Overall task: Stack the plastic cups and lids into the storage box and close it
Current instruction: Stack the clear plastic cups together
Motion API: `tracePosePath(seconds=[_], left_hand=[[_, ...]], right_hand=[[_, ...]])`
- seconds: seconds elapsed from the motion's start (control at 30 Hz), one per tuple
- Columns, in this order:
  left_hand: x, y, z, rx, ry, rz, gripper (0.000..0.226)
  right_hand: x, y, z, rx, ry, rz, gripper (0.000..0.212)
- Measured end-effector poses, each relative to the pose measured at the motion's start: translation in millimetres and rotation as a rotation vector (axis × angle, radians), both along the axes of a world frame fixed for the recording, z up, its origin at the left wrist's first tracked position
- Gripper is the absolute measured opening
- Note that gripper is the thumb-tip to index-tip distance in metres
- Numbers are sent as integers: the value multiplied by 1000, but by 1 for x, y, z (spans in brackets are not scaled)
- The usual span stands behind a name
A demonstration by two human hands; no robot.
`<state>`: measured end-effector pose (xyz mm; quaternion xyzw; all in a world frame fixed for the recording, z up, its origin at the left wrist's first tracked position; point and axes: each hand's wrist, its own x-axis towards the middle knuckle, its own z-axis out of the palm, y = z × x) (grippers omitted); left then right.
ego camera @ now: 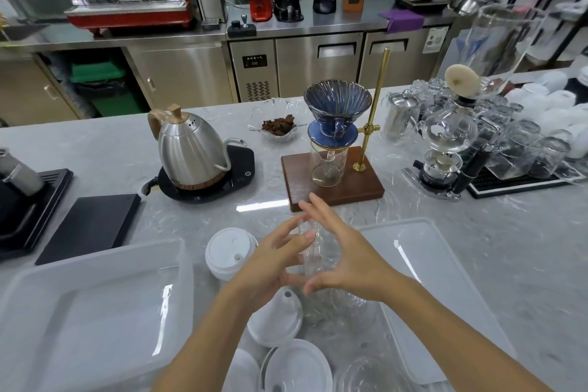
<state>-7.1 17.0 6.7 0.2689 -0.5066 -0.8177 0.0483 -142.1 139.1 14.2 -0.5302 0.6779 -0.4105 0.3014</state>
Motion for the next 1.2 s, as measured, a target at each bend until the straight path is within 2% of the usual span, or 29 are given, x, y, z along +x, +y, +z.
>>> tracePosePath(seconds=[0.23,0.37,0.43,0.5,0.6,0.7,0.83,1.03,1.2], left_hand=[[2,3,-2,5,17,-4,68],[1,2,-3,-31,-23,59,64],[2,-3,-3,-9,-25,138,54],[6,-9,-3,36,-14,198,55],[10,-15,0,87,-9,260,70],[10,-13,1,115,4,306,73],[11,-12,0,126,0,340,54],[13,-13,-3,103,-33,357,55],[7,-11,-5,91,-42,342,61]], right_hand=[[9,-3,1,-3,-87,20,122],[4,-3,2,4,-48,30,126],[-11,0,3,-11,-47,-70,121],[-31,3,-2,-9,-8,-246,104],[-56,1,-17,177,145,-367,86],[-60,-11,-28,362,261,-309,97],[-53,-28,-35,466,423,-278,111],[-48,-29,-37,382,403,-338,106],[-37,-18,-22,169,173,-349,108]])
